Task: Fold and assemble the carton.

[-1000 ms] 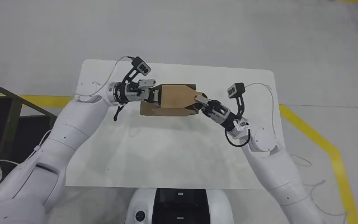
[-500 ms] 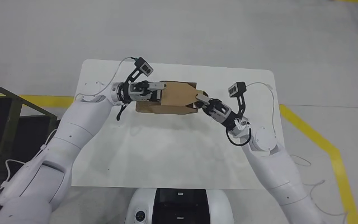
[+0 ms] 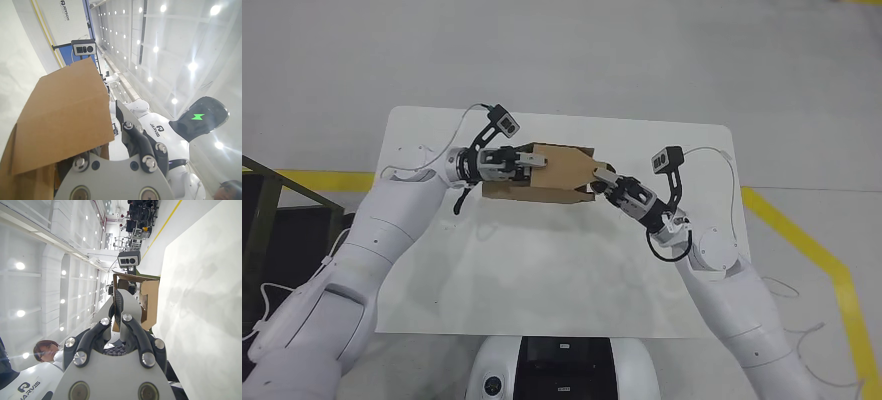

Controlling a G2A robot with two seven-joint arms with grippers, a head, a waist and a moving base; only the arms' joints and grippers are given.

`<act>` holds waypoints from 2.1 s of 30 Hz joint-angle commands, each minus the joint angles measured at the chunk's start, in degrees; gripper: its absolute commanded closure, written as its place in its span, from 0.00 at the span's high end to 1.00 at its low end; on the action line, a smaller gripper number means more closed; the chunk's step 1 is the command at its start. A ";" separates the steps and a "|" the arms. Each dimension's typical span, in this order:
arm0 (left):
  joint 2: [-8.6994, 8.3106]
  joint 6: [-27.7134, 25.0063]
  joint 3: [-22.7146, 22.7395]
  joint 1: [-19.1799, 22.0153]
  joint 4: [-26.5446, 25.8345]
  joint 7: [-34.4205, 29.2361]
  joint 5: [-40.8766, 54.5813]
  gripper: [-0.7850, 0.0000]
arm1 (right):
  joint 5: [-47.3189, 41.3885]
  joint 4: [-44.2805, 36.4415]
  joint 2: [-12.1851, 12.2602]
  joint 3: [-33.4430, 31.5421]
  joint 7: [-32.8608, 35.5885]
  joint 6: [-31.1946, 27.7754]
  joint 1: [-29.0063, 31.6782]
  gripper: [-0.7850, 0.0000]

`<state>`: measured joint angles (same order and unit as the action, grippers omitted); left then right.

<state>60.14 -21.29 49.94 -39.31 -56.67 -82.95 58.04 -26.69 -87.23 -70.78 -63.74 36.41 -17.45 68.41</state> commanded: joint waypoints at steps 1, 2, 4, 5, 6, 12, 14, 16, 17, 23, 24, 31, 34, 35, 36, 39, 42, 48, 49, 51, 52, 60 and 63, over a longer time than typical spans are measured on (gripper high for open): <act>0.19 0.25 0.16 0.00 0.21 0.02 -0.37 0.01 | 0.06 -0.11 -0.02 -0.08 -0.14 0.06 0.18 0.00; 0.27 0.33 0.26 0.01 0.27 0.06 -0.55 0.00 | 0.02 -0.21 -0.04 -0.10 -0.15 0.09 0.26 0.00; 0.42 0.55 0.51 -0.04 0.47 0.13 -0.77 0.00 | 0.22 -0.44 -0.05 -0.22 -0.27 0.00 0.43 0.67; 0.49 0.61 0.65 -0.05 0.57 0.13 -0.93 0.00 | 0.38 -0.60 -0.05 -0.29 -0.31 0.08 0.51 0.98; 0.54 0.64 0.89 -0.08 0.72 0.14 -0.87 0.00 | 0.42 -0.81 -0.04 -0.44 -0.35 0.16 0.58 1.00; 0.48 1.20 3.38 -0.44 2.10 -1.24 0.52 0.00 | 0.49 -2.59 0.28 -2.66 0.01 -0.40 1.30 1.00; 0.37 2.10 4.52 -0.82 2.16 -2.15 1.51 0.00 | 0.38 -3.17 0.44 -3.34 1.85 -1.24 1.43 1.00; 0.22 2.86 5.63 -1.17 2.04 -2.91 1.80 0.00 | 0.53 -3.22 0.61 -4.06 3.01 -1.22 1.49 1.00; 0.15 3.25 6.18 -1.41 1.92 -3.30 1.98 0.00 | 0.41 -3.22 0.67 -4.35 3.30 -1.12 1.54 1.00; 0.00 5.00 8.64 -2.65 0.72 -5.05 1.70 0.00 | 0.11 -1.92 0.70 -4.64 4.28 -0.69 1.18 0.00; 0.02 5.00 8.84 -2.80 0.58 -5.05 1.52 0.00 | 0.09 -1.75 0.66 -4.42 4.54 -0.57 1.04 0.00; 0.27 5.01 9.55 -3.33 0.39 -5.05 1.49 0.00 | -0.71 -0.91 0.27 -2.65 5.43 -0.77 0.26 0.00; 0.48 5.01 9.58 -3.28 0.59 -5.05 1.52 0.00 | -0.70 -0.50 0.11 -1.98 5.52 -0.85 -0.03 0.00; 0.56 5.01 9.55 -3.25 0.64 -5.05 1.51 0.00 | -0.44 -0.35 0.07 -1.75 5.75 -0.85 -0.19 0.00; 0.64 5.01 9.50 -3.23 0.68 -5.05 1.51 0.00 | -0.20 -0.18 0.04 -1.56 5.84 -0.87 -0.33 0.00; 0.83 5.01 9.38 -3.14 0.67 -5.05 1.46 0.00 | 0.07 0.15 -0.11 -0.91 6.00 -0.89 -0.73 0.00; 1.00 5.01 9.32 -3.08 0.78 -5.05 1.35 0.00 | 0.33 0.07 -0.25 -0.16 6.50 -0.69 -1.16 0.00; 1.57 5.01 8.61 -2.91 0.43 -5.05 1.55 0.00 | 0.77 0.23 -0.59 1.20 6.38 -0.34 -1.87 0.00; 1.66 5.01 8.41 -2.85 0.35 -5.05 1.52 0.00 | 0.79 0.36 -0.64 1.32 6.34 -0.37 -2.00 0.00; 1.83 5.01 7.94 -2.75 0.30 -5.05 1.40 0.00 | 0.75 0.53 -0.70 1.45 6.36 -0.41 -2.26 0.00; 1.89 5.03 7.72 -2.69 0.29 -5.05 1.34 0.00 | 0.74 0.61 -0.73 1.46 6.38 -0.47 -2.36 0.00; 2.05 5.05 6.68 -2.39 0.69 -5.05 1.19 0.00 | 1.93 0.94 -0.78 1.72 7.24 0.21 -3.00 0.00; 1.96 5.05 6.35 -2.07 0.78 -5.05 0.18 0.00 | 2.76 0.85 -0.81 2.03 7.56 0.42 -3.21 0.00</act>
<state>62.16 -16.20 56.41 -41.55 -55.98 -88.00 58.85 -24.21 -86.35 -71.58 -61.82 43.86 -17.14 65.27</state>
